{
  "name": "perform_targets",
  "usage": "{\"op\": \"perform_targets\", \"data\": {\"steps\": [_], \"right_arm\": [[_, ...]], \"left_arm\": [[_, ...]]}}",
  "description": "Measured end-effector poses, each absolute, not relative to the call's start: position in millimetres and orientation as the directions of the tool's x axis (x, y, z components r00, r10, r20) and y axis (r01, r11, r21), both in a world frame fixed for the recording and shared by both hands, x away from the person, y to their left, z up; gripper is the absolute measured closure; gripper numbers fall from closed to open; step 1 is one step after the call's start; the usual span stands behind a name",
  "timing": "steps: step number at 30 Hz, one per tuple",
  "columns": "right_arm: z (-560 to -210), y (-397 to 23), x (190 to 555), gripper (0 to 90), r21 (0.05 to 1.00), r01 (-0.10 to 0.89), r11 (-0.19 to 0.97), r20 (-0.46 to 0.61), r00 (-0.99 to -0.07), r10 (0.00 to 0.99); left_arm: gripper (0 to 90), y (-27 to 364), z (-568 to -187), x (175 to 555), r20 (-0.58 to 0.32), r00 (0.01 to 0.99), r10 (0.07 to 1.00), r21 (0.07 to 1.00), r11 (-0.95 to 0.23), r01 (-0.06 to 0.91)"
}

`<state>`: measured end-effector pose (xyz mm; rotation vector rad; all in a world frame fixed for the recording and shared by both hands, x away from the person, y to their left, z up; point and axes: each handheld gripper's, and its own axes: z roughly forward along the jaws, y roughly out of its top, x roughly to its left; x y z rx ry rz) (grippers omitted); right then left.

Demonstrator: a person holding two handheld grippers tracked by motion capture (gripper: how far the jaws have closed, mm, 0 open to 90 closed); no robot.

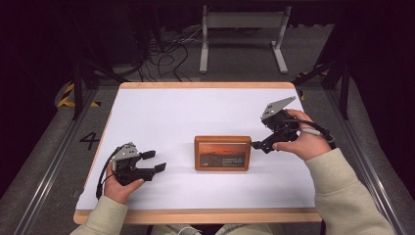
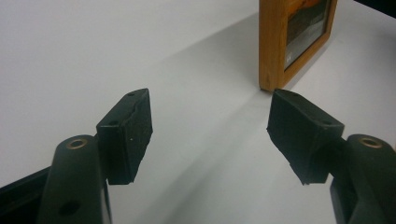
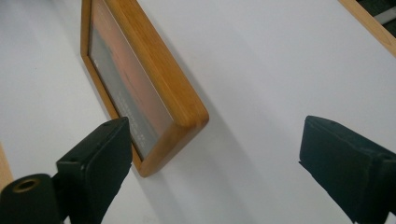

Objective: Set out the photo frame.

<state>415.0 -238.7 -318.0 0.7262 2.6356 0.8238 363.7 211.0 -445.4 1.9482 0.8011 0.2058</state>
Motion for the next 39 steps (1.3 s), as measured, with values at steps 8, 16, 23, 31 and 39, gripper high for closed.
{"op": "perform_targets", "data": {"steps": [8, 16, 23, 31, 39], "right_arm": [[-323, -260, 409, 11.4, 0.625, 0.423, 0.657, -0.082, -0.801, 0.594], [-344, -279, 395, 11.5, 0.695, 0.439, 0.569, -0.05, -0.761, 0.647], [-370, -293, 385, 11.8, 0.727, 0.454, 0.515, -0.02, -0.736, 0.677], [-392, -303, 379, 12.9, 0.77, 0.459, 0.443, 0.018, -0.71, 0.704], [-424, -308, 377, 12.8, 0.782, 0.472, 0.408, 0.018, -0.671, 0.741]], "left_arm": [[33.1, 211, -444, 363, -0.162, 0.764, 0.624, 0.853, -0.3, 0.426], [33.6, 211, -445, 363, -0.165, 0.76, 0.628, 0.851, -0.3, 0.432], [33.7, 211, -445, 363, -0.163, 0.759, 0.631, 0.85, -0.3, 0.432], [33.7, 210, -446, 363, -0.171, 0.762, 0.625, 0.846, -0.303, 0.439], [33.7, 212, -447, 364, -0.158, 0.76, 0.631, 0.852, -0.303, 0.428]]}}
